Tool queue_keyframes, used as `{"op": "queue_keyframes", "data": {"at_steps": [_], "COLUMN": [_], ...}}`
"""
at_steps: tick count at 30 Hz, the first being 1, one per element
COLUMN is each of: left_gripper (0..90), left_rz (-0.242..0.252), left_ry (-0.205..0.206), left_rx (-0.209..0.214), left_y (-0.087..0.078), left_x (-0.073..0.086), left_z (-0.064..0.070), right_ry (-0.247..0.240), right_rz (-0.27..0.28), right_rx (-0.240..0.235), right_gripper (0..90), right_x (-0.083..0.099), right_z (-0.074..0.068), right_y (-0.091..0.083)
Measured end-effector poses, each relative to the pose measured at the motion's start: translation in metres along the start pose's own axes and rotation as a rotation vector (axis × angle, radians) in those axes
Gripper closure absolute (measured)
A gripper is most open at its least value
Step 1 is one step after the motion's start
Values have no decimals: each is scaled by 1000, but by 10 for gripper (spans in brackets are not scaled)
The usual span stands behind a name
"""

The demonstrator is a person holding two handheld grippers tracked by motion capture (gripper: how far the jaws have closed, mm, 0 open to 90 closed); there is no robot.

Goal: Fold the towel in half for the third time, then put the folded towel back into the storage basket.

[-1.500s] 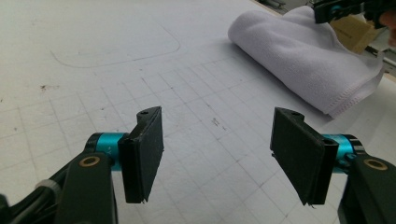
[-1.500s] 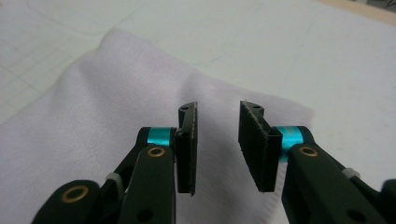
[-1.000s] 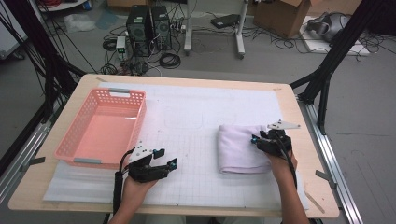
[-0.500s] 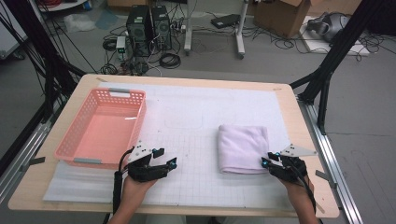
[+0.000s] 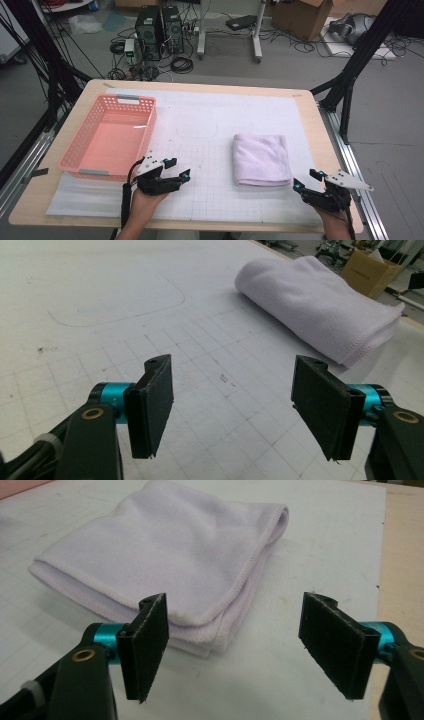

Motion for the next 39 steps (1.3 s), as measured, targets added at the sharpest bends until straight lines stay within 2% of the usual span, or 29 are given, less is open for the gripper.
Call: {"op": "queue_keyframes", "data": {"at_steps": [4,13,17,23,26,31,35,39], "left_gripper": [332,326,322,304,270,223,198,197], "left_rz": [4,0,1,-13,-7,31,15,13], "left_ry": [10,10,5,-20,-25,-37,-22,-32], "left_rx": [8,10,4,18,22,16,21,27], "left_y": [2,2,2,4,6,10,15,25], "left_x": [0,0,0,1,-2,-14,-22,-30], "left_z": [4,3,1,-2,-2,-4,-6,-12], "right_ry": [-11,-38,-30,-22,-25,-27,-35,-48], "right_rz": [22,13,8,8,9,5,4,-2], "right_rx": [-22,-24,-22,-25,-25,-24,-34,-39], "right_gripper": [206,203,202,202,202,202,202,202], "right_x": [1,2,4,3,2,2,3,3], "right_z": [-2,-3,-1,1,1,1,-2,-5], "right_y": [-9,-9,-7,-6,-6,-5,-5,-4]}}
Point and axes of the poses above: each handheld gripper's, and its own axes: y roughly forward along the jaws, x roughly out of its underside, z roughly to its right, the point moved 8 cm from there along y, roughly forward along the jaws, and after that the axes turned 15 degrees about x, right-handed, at the moved point
